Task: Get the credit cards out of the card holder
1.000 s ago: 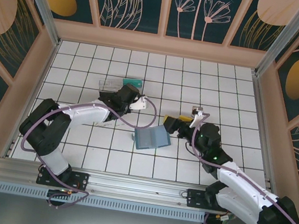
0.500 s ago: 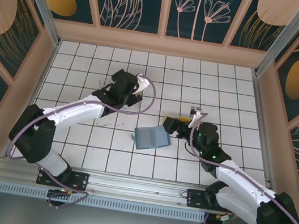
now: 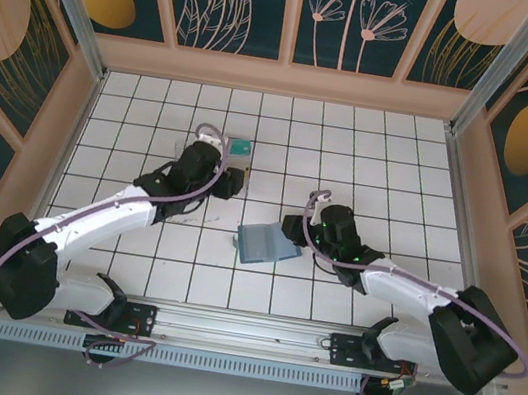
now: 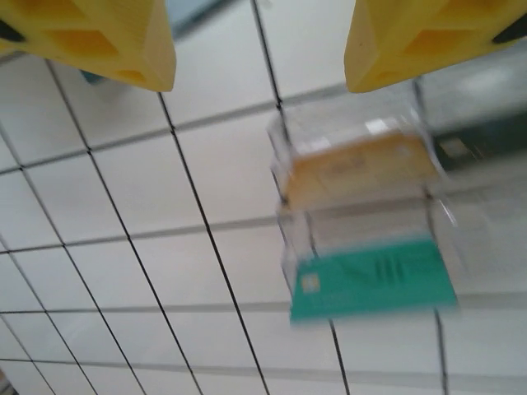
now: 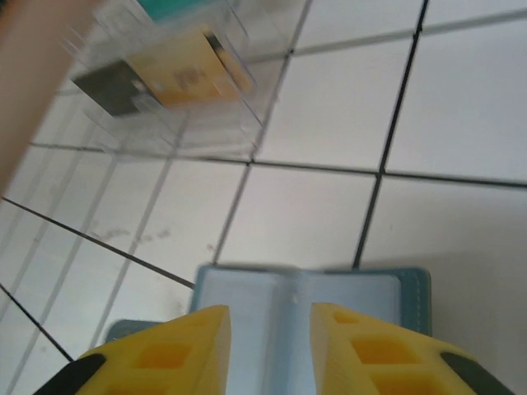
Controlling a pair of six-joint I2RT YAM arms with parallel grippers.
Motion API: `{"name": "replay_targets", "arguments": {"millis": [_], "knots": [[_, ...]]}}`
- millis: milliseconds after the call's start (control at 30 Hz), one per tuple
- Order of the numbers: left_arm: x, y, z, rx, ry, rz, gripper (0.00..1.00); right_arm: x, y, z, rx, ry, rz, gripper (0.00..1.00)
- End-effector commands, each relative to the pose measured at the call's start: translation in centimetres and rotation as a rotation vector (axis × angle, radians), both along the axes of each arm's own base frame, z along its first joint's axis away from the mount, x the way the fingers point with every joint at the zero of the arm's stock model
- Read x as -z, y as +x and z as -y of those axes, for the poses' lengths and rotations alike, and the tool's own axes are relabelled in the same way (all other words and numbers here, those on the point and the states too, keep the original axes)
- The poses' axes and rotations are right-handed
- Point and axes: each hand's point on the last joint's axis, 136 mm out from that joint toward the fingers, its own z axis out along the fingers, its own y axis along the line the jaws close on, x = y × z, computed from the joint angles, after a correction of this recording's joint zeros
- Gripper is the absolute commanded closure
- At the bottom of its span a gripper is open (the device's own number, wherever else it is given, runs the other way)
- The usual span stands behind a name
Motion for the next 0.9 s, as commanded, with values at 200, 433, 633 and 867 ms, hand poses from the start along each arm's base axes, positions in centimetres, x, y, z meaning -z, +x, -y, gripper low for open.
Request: {"name": "replay_targets", "arguments": {"millis": [200, 433, 633, 867], "knots": [[3.8, -6.9, 6.1, -0.065, -0.292, -0.212, 0.50, 5.3, -1.4, 1.6, 0.042, -0.134, -0.151, 0.77], [7.4, -9.1, 8.8, -0.042, -0.266, -0.307, 0.54, 6.7, -2.8, 1.5, 0.038, -0.140, -0.183, 0.79], [10.2, -9.4, 8.1, -0.095, -0.217, -0.360, 0.56, 6.9, -2.6, 1.7, 0.049, -0.147, -0.177, 0.80], [12.2, -9.8, 7.4, -0.130, -0.163, -0.401, 0.59, 6.8, -2.6, 1.7, 0.047, -0.144, -0.172, 0.80]]}}
